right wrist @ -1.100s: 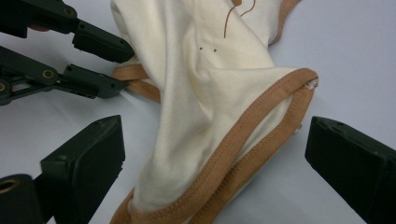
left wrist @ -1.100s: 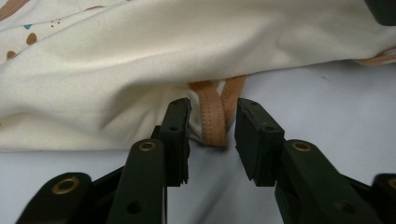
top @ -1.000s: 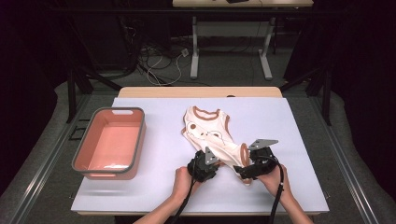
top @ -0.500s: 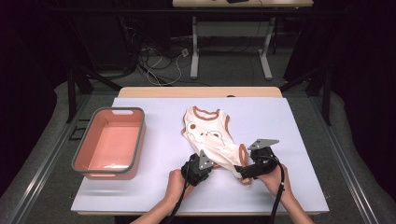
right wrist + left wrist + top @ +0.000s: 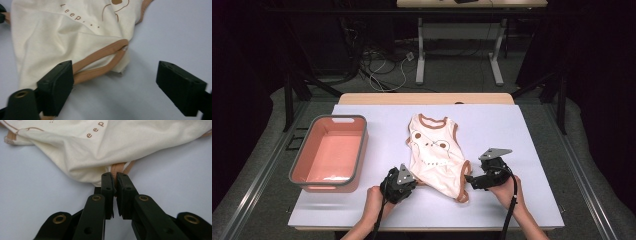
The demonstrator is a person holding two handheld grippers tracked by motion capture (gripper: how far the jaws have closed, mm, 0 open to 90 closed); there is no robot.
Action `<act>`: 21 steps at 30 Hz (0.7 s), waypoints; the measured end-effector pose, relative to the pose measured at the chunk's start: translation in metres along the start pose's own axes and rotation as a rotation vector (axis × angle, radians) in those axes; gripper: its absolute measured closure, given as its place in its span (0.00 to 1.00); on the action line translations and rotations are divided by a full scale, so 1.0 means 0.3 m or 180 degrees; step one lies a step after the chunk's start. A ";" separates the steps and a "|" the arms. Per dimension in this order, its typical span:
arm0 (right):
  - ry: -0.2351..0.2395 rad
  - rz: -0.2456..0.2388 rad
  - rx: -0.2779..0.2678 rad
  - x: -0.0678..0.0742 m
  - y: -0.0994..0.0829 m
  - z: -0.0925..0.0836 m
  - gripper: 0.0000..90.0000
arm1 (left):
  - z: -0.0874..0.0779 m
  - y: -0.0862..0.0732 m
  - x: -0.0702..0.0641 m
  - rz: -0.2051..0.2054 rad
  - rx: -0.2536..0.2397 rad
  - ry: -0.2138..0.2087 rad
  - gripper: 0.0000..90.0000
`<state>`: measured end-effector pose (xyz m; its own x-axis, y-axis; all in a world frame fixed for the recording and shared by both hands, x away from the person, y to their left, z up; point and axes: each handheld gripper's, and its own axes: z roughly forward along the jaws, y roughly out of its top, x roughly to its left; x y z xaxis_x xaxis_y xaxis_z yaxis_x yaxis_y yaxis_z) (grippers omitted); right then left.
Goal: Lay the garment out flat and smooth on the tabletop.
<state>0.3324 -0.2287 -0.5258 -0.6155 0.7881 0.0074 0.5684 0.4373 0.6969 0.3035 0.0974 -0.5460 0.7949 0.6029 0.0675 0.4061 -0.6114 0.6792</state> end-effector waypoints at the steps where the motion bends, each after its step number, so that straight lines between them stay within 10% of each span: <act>1: -0.0011 0.0001 0.0008 -0.002 0.000 0.002 0.19 | -0.002 -0.006 0.005 -0.0021 0.0012 -0.0016 0.93; 11: -0.0136 -0.0075 -0.0047 0.016 0.009 0.005 0.49 | 0.027 -0.009 0.005 -0.0063 0.0101 0.0027 0.60; 21: -0.0145 0.0033 -0.0102 -0.011 0.004 -0.001 0.56 | 0.039 -0.028 0.010 -0.0211 -0.0086 -0.0121 0.77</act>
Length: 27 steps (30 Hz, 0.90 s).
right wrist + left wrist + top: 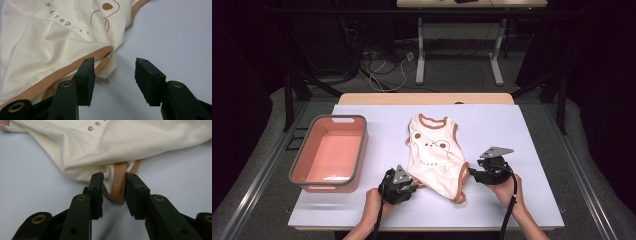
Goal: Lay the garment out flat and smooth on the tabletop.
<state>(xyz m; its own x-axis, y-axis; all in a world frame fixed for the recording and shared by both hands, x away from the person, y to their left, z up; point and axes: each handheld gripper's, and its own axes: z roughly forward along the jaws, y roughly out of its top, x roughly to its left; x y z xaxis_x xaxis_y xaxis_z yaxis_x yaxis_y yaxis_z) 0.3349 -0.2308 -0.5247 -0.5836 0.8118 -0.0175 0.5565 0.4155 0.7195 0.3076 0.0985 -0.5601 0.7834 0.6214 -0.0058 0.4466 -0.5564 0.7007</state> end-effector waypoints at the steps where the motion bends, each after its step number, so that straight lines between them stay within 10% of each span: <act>1: -0.0007 0.0022 -0.0004 0.000 0.000 0.001 0.57 | 0.001 0.000 0.000 0.0003 -0.0006 0.0001 0.79; 14: -0.0070 -0.0020 0.0019 0.003 -0.001 0.007 0.65 | -0.020 0.008 0.018 -0.0016 -0.0031 -0.0035 0.92; 27: 0.0065 -0.0078 0.0048 0.047 0.025 0.066 0.74 | 0.000 0.004 -0.003 0.0059 -0.0002 -0.0012 0.80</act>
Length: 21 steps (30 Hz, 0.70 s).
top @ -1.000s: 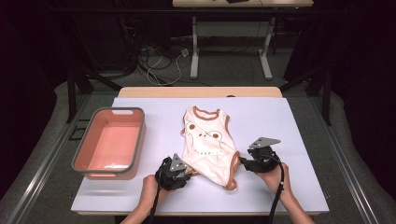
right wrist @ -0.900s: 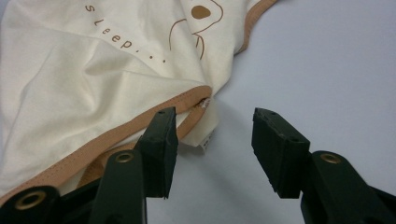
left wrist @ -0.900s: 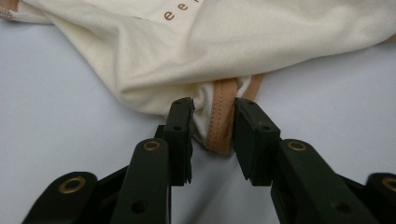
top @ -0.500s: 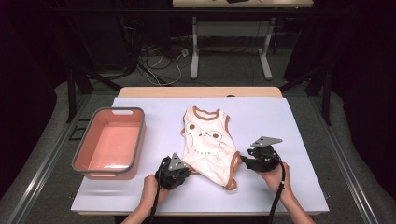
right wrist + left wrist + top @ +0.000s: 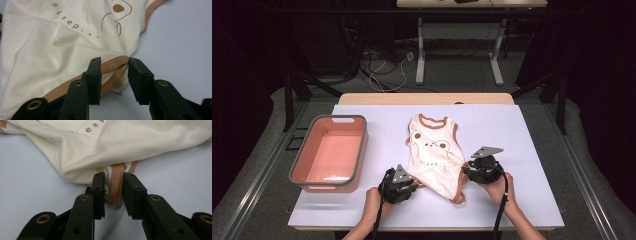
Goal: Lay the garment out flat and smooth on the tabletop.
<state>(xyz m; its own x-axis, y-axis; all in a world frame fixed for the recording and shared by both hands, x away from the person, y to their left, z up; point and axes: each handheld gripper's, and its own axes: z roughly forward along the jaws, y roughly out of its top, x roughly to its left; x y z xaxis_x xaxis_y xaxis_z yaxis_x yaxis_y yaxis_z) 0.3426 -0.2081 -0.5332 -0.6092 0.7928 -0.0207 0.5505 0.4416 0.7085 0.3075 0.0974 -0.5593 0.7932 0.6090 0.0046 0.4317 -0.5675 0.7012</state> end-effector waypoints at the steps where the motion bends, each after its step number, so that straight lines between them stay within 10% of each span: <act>1: -0.0017 -0.0007 0.0048 0.000 0.001 0.008 0.77 | 0.000 0.000 -0.001 0.0014 0.0000 0.0026 0.82; 8: -0.0046 0.0036 0.0176 -0.007 -0.012 0.030 0.97 | -0.003 0.002 0.006 0.0041 0.0003 0.0036 0.92; 21: -0.0392 0.0129 -0.0124 -0.067 -0.021 -0.056 0.98 | -0.081 0.011 0.055 -0.0027 -0.0059 0.0186 0.93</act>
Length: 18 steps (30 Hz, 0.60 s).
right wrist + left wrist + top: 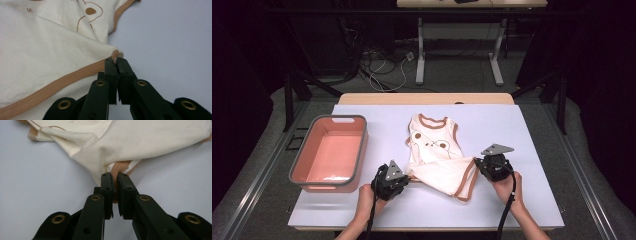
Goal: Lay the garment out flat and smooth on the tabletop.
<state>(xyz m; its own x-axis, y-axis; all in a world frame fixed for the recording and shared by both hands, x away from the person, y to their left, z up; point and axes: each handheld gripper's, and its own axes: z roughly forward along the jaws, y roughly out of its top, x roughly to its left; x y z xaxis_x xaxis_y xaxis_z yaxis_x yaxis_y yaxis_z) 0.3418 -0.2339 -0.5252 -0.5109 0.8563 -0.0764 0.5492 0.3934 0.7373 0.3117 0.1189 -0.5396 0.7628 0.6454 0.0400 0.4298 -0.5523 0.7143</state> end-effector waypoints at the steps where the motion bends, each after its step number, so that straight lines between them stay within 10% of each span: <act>1: -0.0061 -0.0026 0.0019 -0.005 -0.003 0.001 0.98 | -0.005 0.000 0.005 -0.0014 0.0002 0.0021 0.93; 10: -0.0331 -0.0127 0.0174 -0.014 -0.014 0.029 0.98 | -0.007 -0.009 0.036 -0.0074 0.0035 0.0206 0.93; 18: -0.0118 -0.0161 0.0270 0.002 -0.009 0.031 0.74 | 0.031 -0.012 0.015 0.0006 0.0145 0.0058 0.70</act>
<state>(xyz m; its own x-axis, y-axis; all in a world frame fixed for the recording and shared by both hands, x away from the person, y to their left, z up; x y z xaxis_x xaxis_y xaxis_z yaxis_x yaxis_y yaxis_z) 0.3461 -0.2315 -0.5334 -0.5155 0.8458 -0.1379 0.5782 0.4620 0.6725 0.3181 0.1191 -0.5484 0.7549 0.6536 0.0542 0.4503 -0.5766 0.6817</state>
